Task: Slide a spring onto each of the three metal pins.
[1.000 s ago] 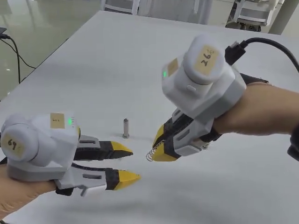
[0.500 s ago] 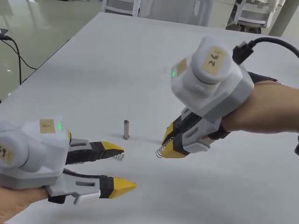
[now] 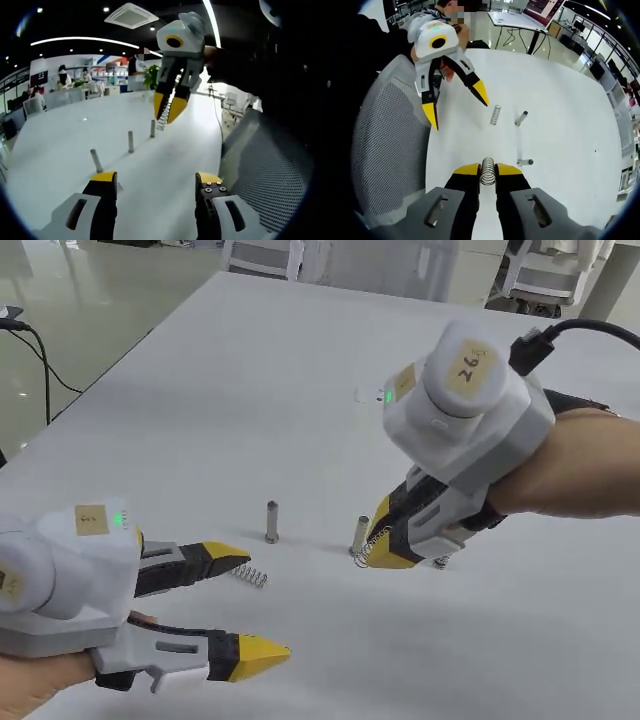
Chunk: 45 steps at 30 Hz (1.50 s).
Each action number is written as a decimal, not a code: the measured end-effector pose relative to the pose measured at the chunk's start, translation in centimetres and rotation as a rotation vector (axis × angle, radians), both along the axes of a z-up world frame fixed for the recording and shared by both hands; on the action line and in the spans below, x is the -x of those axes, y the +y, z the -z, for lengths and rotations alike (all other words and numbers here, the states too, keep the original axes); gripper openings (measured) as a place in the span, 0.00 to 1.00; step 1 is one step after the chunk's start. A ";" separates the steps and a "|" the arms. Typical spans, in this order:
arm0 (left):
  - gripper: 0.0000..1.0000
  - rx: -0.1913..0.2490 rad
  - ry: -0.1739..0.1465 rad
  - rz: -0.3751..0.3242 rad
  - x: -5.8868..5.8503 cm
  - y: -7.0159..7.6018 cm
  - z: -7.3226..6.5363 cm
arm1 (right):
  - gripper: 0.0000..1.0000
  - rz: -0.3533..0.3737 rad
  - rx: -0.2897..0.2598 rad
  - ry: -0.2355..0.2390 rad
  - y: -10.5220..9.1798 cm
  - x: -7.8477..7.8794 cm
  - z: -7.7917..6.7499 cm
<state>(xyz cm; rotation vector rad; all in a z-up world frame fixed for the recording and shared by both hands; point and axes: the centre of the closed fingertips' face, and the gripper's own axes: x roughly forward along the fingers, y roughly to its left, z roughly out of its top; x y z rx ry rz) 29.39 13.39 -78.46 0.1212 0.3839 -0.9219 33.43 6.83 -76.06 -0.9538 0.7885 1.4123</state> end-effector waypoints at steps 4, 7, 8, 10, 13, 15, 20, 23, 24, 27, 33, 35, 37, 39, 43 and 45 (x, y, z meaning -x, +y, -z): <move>0.61 0.005 0.000 -0.016 0.0 0.3 0.1 | 0.08 0.008 0.010 -0.013 -0.2 -0.7 0.1; 0.64 0.006 0.005 -0.029 -0.1 0.5 0.2 | 0.08 0.015 0.013 -0.019 -0.4 -1.2 0.1; 0.64 0.007 0.005 -0.032 -0.1 0.6 0.2 | 0.08 0.017 0.016 -0.023 -0.4 -1.3 0.1; 0.67 0.009 0.005 -0.041 -0.1 0.8 0.3 | 0.08 0.021 0.022 -0.030 -0.6 -1.7 0.1; 0.69 0.010 0.008 -0.053 -0.2 1.1 0.5 | 0.08 0.025 0.027 -0.036 -0.7 -2.1 0.1; 0.70 0.012 0.010 -0.059 -0.3 1.3 0.5 | 0.08 0.025 0.036 -0.045 -0.8 -2.4 0.1; 0.73 0.014 0.011 -0.069 -0.4 1.4 0.6 | 0.08 0.025 0.052 -0.068 -0.8 -3.4 0.0; 0.74 0.015 0.012 -0.072 -0.4 1.4 0.6 | 0.08 0.026 0.067 -0.083 -0.7 -4.1 0.1; 0.75 0.014 0.012 -0.073 -0.4 1.4 0.6 | 0.08 0.024 0.072 -0.088 -0.7 -4.3 0.2; 0.77 0.016 0.009 -0.076 -0.3 1.3 0.5 | 0.08 0.020 0.092 -0.099 -0.7 -4.8 0.4; 0.79 0.023 0.007 -0.080 -0.3 1.2 0.5 | 0.09 0.017 0.115 -0.100 -0.5 -6.0 1.2; 0.79 0.022 0.009 -0.080 -0.3 1.2 0.6 | 0.09 0.014 0.119 -0.096 -0.3 -6.1 1.4; 0.79 0.021 0.011 -0.080 -0.2 1.1 0.6 | 0.09 0.013 0.122 -0.090 -0.2 -6.4 1.7; 0.79 0.023 0.010 -0.081 -0.2 1.1 0.6 | 0.09 0.013 0.125 -0.092 -0.1 -6.6 1.8; 0.79 0.024 0.011 -0.080 -0.2 0.9 0.5 | 0.09 0.013 0.127 -0.091 0.2 -7.0 1.9; 0.79 0.022 0.009 -0.078 -0.2 0.8 0.5 | 0.09 0.012 0.131 -0.086 0.4 -7.0 2.2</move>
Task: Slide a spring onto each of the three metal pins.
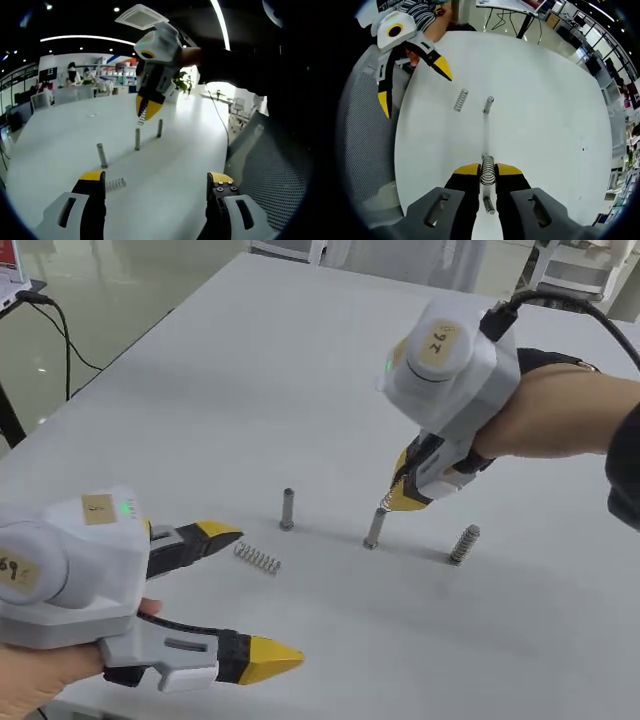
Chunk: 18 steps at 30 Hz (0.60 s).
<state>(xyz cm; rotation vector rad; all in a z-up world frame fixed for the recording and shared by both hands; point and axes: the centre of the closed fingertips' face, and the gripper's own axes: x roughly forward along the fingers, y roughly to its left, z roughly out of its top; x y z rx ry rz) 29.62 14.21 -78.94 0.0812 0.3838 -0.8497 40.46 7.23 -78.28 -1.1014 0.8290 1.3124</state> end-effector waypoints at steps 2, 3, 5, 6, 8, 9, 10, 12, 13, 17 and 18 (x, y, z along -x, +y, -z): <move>0.79 0.003 -0.001 -0.002 0.0 0.0 -0.1 | 0.09 0.000 0.005 0.005 0.1 0.0 0.3; 0.80 0.006 -0.002 -0.004 -0.1 0.0 -0.1 | 0.09 -0.001 0.007 0.007 0.1 0.0 0.4; 0.80 0.006 -0.001 -0.006 -0.1 0.1 -0.1 | 0.09 0.002 0.011 0.013 0.1 -0.1 0.6; 0.80 0.006 0.000 -0.006 -0.1 0.1 -0.1 | 0.09 0.002 0.013 0.015 0.1 -0.1 0.7; 0.80 0.005 0.003 -0.004 -0.1 0.1 0.0 | 0.09 0.002 0.020 0.018 0.1 -0.1 0.9; 0.80 0.005 0.003 -0.002 -0.1 0.1 0.0 | 0.09 0.002 0.024 0.018 0.0 -0.2 1.0; 0.80 0.005 0.002 -0.002 -0.1 0.0 0.0 | 0.09 0.002 0.026 0.018 0.0 -0.2 1.1; 0.80 0.008 -0.001 -0.003 -0.1 0.1 -0.1 | 0.09 0.004 0.028 0.019 0.0 -0.3 1.1; 0.80 0.009 0.000 -0.003 -0.1 0.1 -0.1 | 0.09 0.004 0.028 0.020 0.0 -0.3 1.1; 0.79 0.006 0.001 0.000 -0.1 0.0 -0.1 | 0.09 0.005 0.032 0.026 0.2 -0.6 1.5; 0.79 0.006 0.001 0.001 -0.1 0.0 -0.1 | 0.09 0.004 0.033 0.027 0.2 -0.6 1.6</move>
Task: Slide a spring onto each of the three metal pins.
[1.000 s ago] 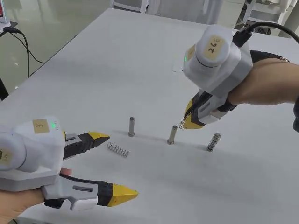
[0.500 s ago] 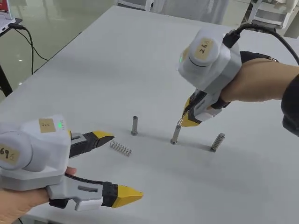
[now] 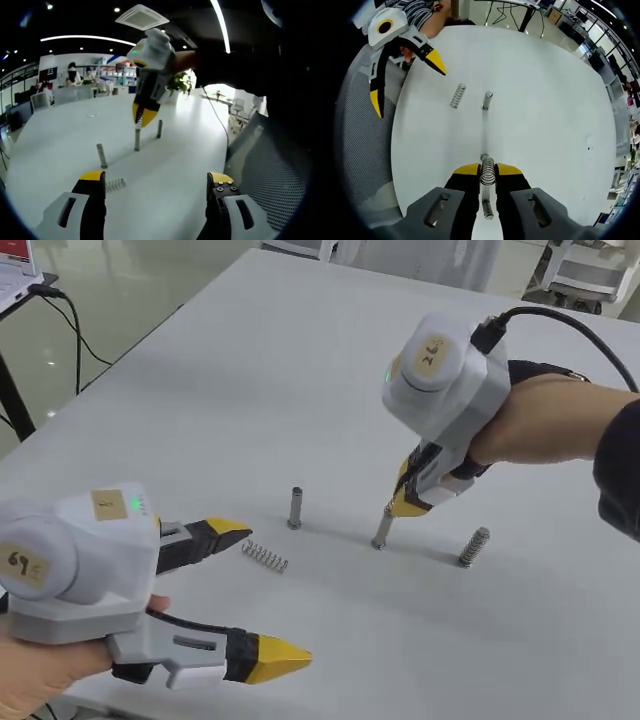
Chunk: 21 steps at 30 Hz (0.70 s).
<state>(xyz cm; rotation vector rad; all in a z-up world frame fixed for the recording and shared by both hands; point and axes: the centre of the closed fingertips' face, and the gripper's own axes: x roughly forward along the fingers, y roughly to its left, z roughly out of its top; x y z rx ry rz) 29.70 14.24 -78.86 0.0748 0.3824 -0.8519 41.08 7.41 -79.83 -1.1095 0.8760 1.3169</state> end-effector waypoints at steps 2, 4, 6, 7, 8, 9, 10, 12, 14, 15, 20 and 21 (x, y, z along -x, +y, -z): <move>0.79 -0.001 0.001 0.001 0.0 0.0 0.0 | 0.09 0.000 0.003 0.003 0.1 -0.1 0.2; 0.78 -0.001 0.000 0.002 0.0 0.0 0.0 | 0.09 -0.001 0.007 0.006 0.2 -0.2 0.5; 0.78 -0.002 0.001 0.002 0.1 0.0 0.0 | 0.09 -0.004 0.014 0.010 0.3 -0.4 0.8; 0.78 -0.003 0.002 0.003 0.1 0.0 0.0 | 0.09 -0.005 0.017 0.013 0.3 -0.4 0.9; 0.78 -0.003 0.002 0.004 0.1 -0.1 0.0 | 0.09 -0.005 0.019 0.015 0.3 -0.4 1.0; 0.78 -0.003 0.002 0.005 0.1 -0.1 0.0 | 0.09 -0.006 0.024 0.017 0.4 -0.3 1.1; 0.77 -0.003 0.002 0.005 0.1 -0.1 0.0 | 0.09 -0.006 0.027 0.017 0.4 -0.3 1.3; 0.77 -0.003 0.003 0.005 0.1 -0.1 0.0 | 0.09 -0.002 0.028 0.023 0.4 -0.4 1.4; 0.77 -0.004 0.003 0.005 0.1 -0.1 -0.1 | 0.09 -0.004 0.038 0.027 0.5 -0.3 1.7; 0.77 -0.004 0.003 0.005 0.1 -0.1 -0.1 | 0.09 -0.005 0.045 0.026 0.5 -0.3 1.8; 0.76 -0.003 0.003 0.005 0.2 -0.1 -0.1 | 0.09 -0.009 0.056 0.030 0.7 -0.3 2.3; 0.76 -0.002 0.004 0.004 0.2 0.0 -0.1 | 0.09 -0.010 0.056 0.031 0.7 -0.3 2.4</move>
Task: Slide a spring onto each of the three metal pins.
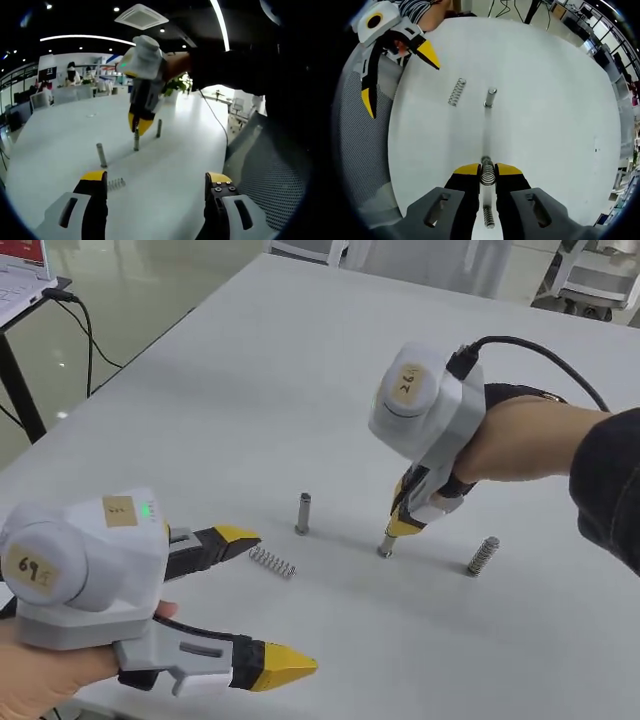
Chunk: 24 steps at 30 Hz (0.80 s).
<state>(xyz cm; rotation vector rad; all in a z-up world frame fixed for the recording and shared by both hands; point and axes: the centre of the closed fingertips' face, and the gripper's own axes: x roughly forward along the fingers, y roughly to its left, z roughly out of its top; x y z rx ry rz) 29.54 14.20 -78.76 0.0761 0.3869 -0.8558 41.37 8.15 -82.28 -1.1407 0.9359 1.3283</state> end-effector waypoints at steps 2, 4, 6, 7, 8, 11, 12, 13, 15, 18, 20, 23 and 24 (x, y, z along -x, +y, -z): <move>0.76 -0.001 0.001 0.000 0.0 0.0 0.0 | 0.09 0.001 0.003 0.005 0.1 0.0 0.2; 0.75 -0.001 0.001 0.000 0.0 0.1 0.0 | 0.09 0.000 0.007 0.004 0.1 0.0 0.5; 0.75 -0.001 0.002 -0.001 0.0 0.1 0.0 | 0.09 0.001 0.010 0.006 0.2 0.0 0.8; 0.75 -0.001 0.002 -0.001 -0.1 0.1 0.1 | 0.09 0.002 0.012 0.008 0.2 0.0 0.9; 0.75 -0.001 0.002 0.000 -0.1 0.1 0.1 | 0.09 0.003 0.013 0.008 0.1 0.0 1.0; 0.75 -0.002 0.004 0.000 -0.1 0.1 0.1 | 0.09 0.006 0.018 0.011 0.0 0.0 1.5; 0.75 -0.002 0.005 0.000 -0.1 0.1 0.2 | 0.09 0.007 0.020 0.010 -0.1 0.0 1.6; 0.75 -0.002 0.005 -0.001 -0.1 0.1 0.2 | 0.09 0.007 0.022 0.010 -0.2 0.0 1.7; 0.75 -0.003 0.006 -0.001 -0.1 0.1 0.2 | 0.09 0.009 0.022 0.008 -0.2 -0.1 1.9; 0.75 -0.003 0.006 -0.001 -0.2 0.1 0.2 | 0.09 0.013 0.018 0.009 -0.2 -0.1 2.2; 0.74 -0.003 0.008 0.000 -0.2 0.1 0.3 | 0.09 0.018 0.014 0.010 -0.2 -0.1 2.4; 0.74 -0.003 0.009 -0.002 -0.2 0.1 0.3 | 0.09 0.012 0.012 0.007 -0.2 0.1 2.9; 0.74 -0.003 0.011 -0.003 -0.2 0.2 0.3 | 0.09 0.012 0.013 0.007 -0.3 0.1 3.1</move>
